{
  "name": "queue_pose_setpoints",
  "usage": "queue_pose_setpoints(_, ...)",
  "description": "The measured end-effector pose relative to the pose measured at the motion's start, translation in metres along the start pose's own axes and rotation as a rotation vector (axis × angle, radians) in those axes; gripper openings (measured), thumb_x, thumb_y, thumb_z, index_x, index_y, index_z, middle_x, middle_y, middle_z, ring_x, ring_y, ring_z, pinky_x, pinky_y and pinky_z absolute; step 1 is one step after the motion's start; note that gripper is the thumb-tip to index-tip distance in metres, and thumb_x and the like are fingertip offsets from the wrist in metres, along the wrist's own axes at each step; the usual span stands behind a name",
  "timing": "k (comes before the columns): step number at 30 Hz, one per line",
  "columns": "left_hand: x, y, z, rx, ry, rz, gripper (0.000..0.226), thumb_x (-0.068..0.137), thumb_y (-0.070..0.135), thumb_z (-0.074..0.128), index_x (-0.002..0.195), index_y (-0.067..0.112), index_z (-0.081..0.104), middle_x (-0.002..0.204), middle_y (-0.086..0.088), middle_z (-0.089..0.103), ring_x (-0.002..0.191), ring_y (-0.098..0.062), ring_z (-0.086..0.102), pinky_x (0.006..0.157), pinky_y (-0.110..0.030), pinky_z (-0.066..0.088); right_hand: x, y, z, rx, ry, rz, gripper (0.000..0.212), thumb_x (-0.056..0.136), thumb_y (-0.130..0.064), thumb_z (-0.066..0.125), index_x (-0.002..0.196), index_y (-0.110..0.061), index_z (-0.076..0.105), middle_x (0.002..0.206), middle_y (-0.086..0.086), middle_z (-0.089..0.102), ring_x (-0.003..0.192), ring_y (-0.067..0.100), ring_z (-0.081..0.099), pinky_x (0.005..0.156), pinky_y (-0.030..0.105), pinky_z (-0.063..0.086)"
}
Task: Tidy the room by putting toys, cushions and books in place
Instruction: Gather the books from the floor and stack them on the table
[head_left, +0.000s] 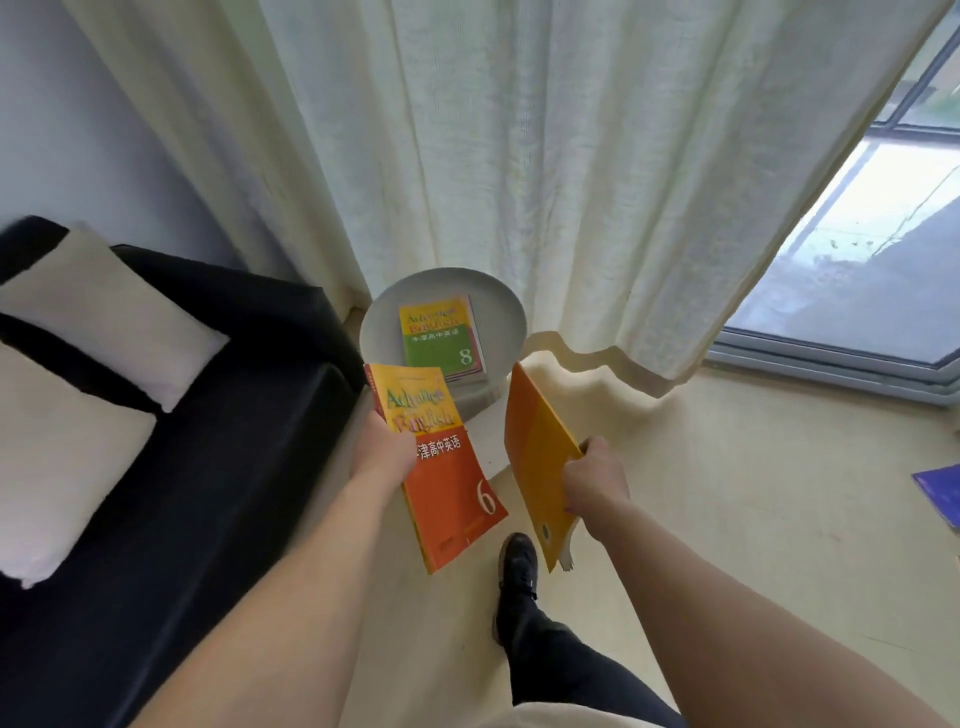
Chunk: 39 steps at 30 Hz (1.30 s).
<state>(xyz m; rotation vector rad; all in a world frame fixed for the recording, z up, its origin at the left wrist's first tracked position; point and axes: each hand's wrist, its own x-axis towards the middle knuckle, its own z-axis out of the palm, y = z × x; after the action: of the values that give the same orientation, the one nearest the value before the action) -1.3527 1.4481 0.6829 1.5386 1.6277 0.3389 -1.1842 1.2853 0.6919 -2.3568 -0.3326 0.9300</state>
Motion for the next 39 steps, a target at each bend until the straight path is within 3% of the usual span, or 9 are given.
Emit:
queue_pose_setpoints(6,0.112,0.053,-0.011,0.025,-0.012,-0.071,0.033,0.093,0.022,0.062,0.122,0.019,0.048,0.103,0.0,0.065,0.08,-0.014,0.064,0.059,-0.029,0.05,0.089,-0.096,0.014,0.024,-0.032,-0.025,0.01,0.1,-0.026,0.048,0.109,-0.027,0.043,0.105,0.001,0.054,0.087,0.02,0.056,0.081,0.038,0.055)
queue_pose_setpoints(12,0.224,0.093,-0.02,-0.007,-0.057,-0.125,0.03,0.091,0.025,0.062,0.114,0.022,0.044,0.099,0.002,0.062,0.087,-0.019,0.065,0.079,-0.041,0.057,0.158,-0.184,0.034,0.05,-0.018,-0.027,0.005,0.103,-0.025,0.04,0.108,-0.026,0.039,0.103,0.0,0.052,0.091,0.024,0.058,0.085,0.046,0.055)
queue_pose_setpoints(16,0.337,0.087,0.005,-0.063,-0.158,-0.129,0.026,0.082,0.037,0.068,0.107,0.033,0.059,0.097,0.006,0.073,0.081,-0.016,0.073,0.075,-0.045,0.062,0.218,-0.222,0.061,0.111,0.05,-0.018,0.003,0.104,-0.024,0.037,0.106,-0.027,0.037,0.102,-0.002,0.05,0.087,0.019,0.053,0.074,0.036,0.049)
queue_pose_setpoints(19,0.392,0.095,0.03,-0.146,-0.2,-0.135,0.018,0.087,0.025,0.068,0.099,0.033,0.057,0.098,0.003,0.072,0.086,-0.02,0.072,0.079,-0.046,0.061,0.262,-0.24,0.082,0.118,0.11,-0.002,0.004,0.104,-0.025,0.037,0.106,-0.027,0.041,0.096,-0.004,0.052,0.077,0.012,0.053,0.068,0.035,0.046)
queue_pose_setpoints(23,0.473,0.089,0.084,-0.231,-0.358,-0.208,0.022,0.094,0.011,0.062,0.111,0.026,0.061,0.108,-0.004,0.073,0.086,-0.021,0.072,0.07,-0.033,0.057,0.337,-0.252,0.124,0.146,0.179,0.04,0.011,0.104,-0.024,0.036,0.112,-0.023,0.044,0.098,-0.003,0.054,0.087,0.019,0.056,0.073,0.038,0.05)
queue_pose_setpoints(28,0.551,0.034,0.15,-0.241,-0.45,-0.31,0.032,0.1,0.006,0.052,0.128,0.021,0.051,0.112,-0.008,0.069,0.077,-0.017,0.067,0.054,-0.026,0.052,0.403,-0.236,0.176,0.19,0.248,-0.007,0.011,0.105,-0.027,0.035,0.107,-0.022,0.044,0.083,-0.014,0.052,0.074,0.006,0.055,0.06,0.029,0.045)
queue_pose_setpoints(32,0.595,-0.023,0.187,-0.242,-0.367,-0.331,0.024,0.096,0.001,0.055,0.113,0.017,0.056,0.116,-0.013,0.068,0.089,-0.026,0.067,0.074,-0.037,0.057,0.433,-0.211,0.224,0.181,0.233,-0.031,0.009,0.105,-0.03,0.035,0.106,-0.027,0.044,0.081,-0.018,0.052,0.071,0.004,0.057,0.054,0.019,0.043)
queue_pose_setpoints(36,0.605,-0.034,0.191,-0.247,-0.388,-0.364,0.015,0.096,0.008,0.059,0.095,0.022,0.054,0.097,-0.005,0.069,0.079,-0.02,0.066,0.059,-0.03,0.055,0.435,-0.201,0.256,0.169,0.203,-0.005,0.009,0.104,-0.028,0.038,0.099,-0.03,0.044,0.082,-0.012,0.056,0.076,0.007,0.059,0.058,0.026,0.047)
queue_pose_setpoints(39,0.603,-0.024,0.184,0.157,-0.24,-0.254,0.023,0.093,0.033,0.064,0.106,0.016,0.055,0.115,-0.009,0.065,0.1,-0.029,0.064,0.082,-0.039,0.052,0.422,-0.208,0.265,0.128,0.175,-0.019,0.011,0.103,-0.027,0.038,0.095,-0.033,0.043,0.082,-0.009,0.06,0.075,0.009,0.059,0.063,0.033,0.05)
